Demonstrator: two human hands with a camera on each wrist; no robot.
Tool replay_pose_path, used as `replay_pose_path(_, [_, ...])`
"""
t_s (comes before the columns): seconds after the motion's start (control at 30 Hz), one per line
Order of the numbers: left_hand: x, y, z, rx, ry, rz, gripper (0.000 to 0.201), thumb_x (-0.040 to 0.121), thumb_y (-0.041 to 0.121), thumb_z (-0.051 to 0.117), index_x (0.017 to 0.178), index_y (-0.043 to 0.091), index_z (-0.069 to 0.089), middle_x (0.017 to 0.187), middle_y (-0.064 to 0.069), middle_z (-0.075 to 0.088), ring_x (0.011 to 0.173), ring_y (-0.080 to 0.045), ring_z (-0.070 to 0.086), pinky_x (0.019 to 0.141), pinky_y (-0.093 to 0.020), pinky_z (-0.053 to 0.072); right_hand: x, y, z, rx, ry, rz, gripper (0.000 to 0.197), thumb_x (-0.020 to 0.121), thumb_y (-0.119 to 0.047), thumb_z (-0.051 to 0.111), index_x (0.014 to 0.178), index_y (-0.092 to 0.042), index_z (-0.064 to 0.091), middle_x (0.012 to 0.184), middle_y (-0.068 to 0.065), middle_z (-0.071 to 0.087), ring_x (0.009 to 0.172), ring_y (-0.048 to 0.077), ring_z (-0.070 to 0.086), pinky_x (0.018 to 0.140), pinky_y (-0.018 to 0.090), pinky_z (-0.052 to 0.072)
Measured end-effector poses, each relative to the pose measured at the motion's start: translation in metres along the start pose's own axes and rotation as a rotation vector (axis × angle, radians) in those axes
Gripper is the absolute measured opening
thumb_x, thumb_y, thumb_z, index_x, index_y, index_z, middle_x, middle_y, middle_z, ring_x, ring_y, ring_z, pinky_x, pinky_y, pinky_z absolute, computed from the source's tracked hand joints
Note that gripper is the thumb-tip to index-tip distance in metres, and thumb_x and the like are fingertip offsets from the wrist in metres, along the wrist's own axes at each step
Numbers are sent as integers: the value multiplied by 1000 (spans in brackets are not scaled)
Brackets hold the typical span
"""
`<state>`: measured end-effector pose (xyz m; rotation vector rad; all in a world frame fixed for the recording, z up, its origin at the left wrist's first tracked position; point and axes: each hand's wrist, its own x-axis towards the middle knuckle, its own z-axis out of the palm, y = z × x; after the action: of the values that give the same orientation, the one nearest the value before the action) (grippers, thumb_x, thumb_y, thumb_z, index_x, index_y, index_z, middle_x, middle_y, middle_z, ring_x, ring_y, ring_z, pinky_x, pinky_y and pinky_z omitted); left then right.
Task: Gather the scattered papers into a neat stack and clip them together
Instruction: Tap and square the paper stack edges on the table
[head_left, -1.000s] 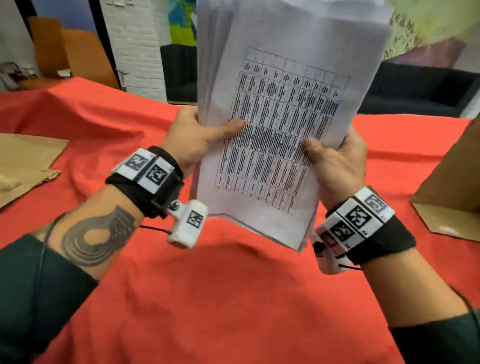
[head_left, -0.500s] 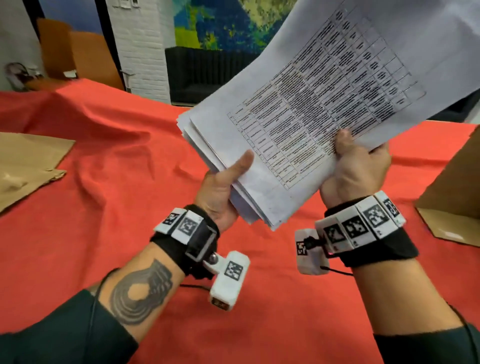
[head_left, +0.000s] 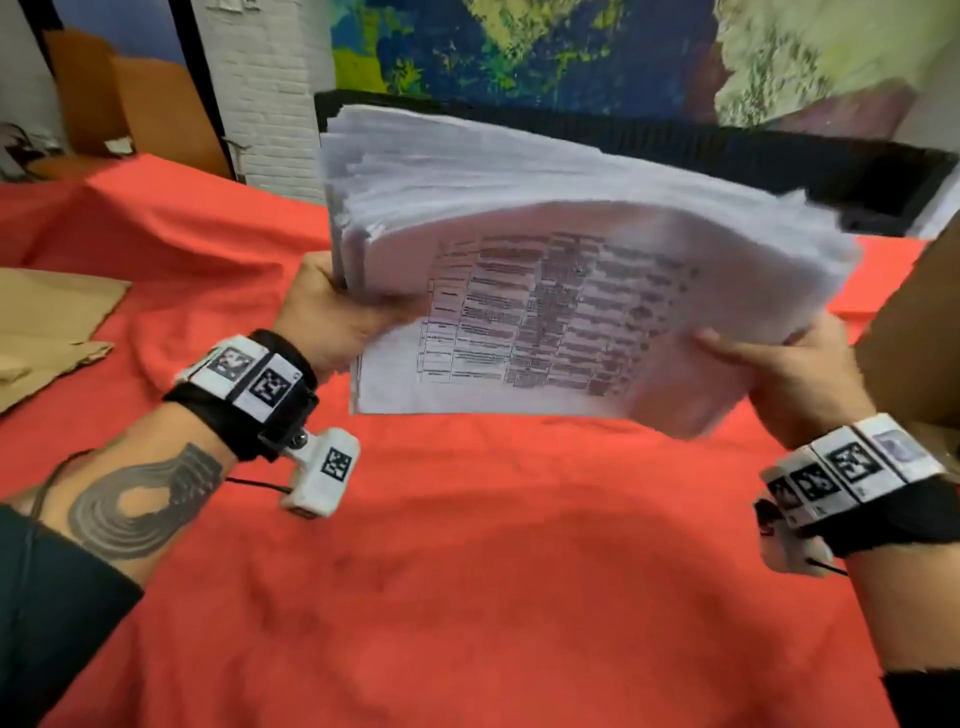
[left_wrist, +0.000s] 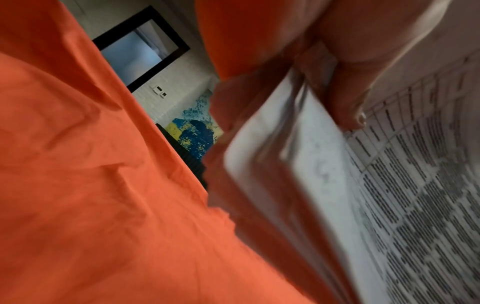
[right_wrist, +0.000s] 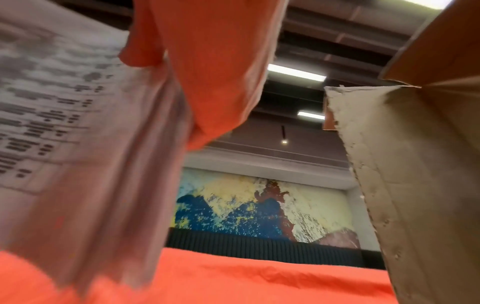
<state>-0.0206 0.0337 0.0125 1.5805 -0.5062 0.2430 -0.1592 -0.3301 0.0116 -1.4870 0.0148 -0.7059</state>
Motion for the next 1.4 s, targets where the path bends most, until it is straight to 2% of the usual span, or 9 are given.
replay_pose_path(0.13, [-6, -6, -1, 6, -113, 7, 59, 56, 26, 94, 104, -2, 75, 118, -27, 72, 95, -24, 63, 96, -66, 54, -1, 30, -6, 66, 19, -43, 81, 63, 0, 91, 136, 4, 55, 130, 26, 65, 118, 40, 65, 100, 50, 55])
replay_pose_path(0.23, [-16, -17, -6, 66, -251, -26, 44, 64, 8, 92, 106, 9, 79, 115, -22, 74, 93, -21, 65, 93, -52, 57, -8, 54, -21, 73, -73, 77, 99, 52, -14, 99, 138, 4, 53, 129, 26, 65, 114, 37, 66, 99, 49, 55])
replay_pose_path(0.33, [-30, -29, -11, 100, -369, -44, 40, 75, -9, 83, 109, 10, 74, 108, -2, 78, 91, -7, 67, 83, -19, 58, -17, 75, -32, 127, -141, 243, 59, 59, 4, 83, 116, -10, 74, 101, 9, 77, 89, 20, 75, 76, 32, 62])
replay_pose_path(0.47, [-53, -23, -10, 171, -478, -81, 21, 63, 58, 84, 82, 60, 75, 80, 40, 69, 81, 13, 66, 74, -4, 50, -22, 84, -33, 137, -218, 393, 64, 29, -7, 98, 89, -21, 78, 80, -3, 75, 72, 11, 72, 61, 27, 59])
replay_pose_path(0.57, [-50, -22, -6, 284, -420, 1, 58, 77, 27, 70, 69, 83, 55, 66, 53, 56, 71, 30, 56, 75, 2, 44, -17, 76, -19, 116, -160, 284, 79, 29, -21, 102, 101, -9, 75, 95, 9, 76, 86, 21, 73, 78, 39, 62])
replay_pose_path(0.73, [-30, -18, 10, 86, -77, 78, 10, 82, 6, 83, 88, 10, 77, 95, -5, 71, 82, -9, 60, 81, -44, 56, 5, 29, 10, 62, 18, -98, 34, 78, 8, 78, 107, -9, 76, 111, 10, 77, 103, 26, 70, 98, 44, 56])
replay_pose_path(0.9, [-27, -21, 20, 80, -15, -22, 19, 81, 16, 87, 95, 24, 77, 103, -3, 79, 96, -17, 75, 89, -41, 62, 2, 29, 24, 27, 3, -64, 36, 79, -5, 83, 114, -9, 73, 118, 8, 74, 103, 23, 69, 93, 37, 59])
replay_pose_path(1.03, [-31, -40, 14, -34, 55, -137, 37, 67, 23, 93, 99, 16, 77, 100, 1, 81, 91, -14, 77, 88, -41, 63, -4, 55, 2, -42, -126, 216, 91, 29, -51, 100, 108, -14, 73, 98, 5, 79, 86, 18, 75, 68, 29, 61])
replay_pose_path(1.4, [-15, -67, 7, -202, 164, -257, 62, 51, 33, 98, 101, 1, 76, 99, -14, 80, 87, -30, 77, 86, -46, 61, 9, 73, 3, 172, -176, 305, 63, 58, 3, 79, 120, 2, 67, 106, 15, 76, 90, 27, 75, 82, 42, 61])
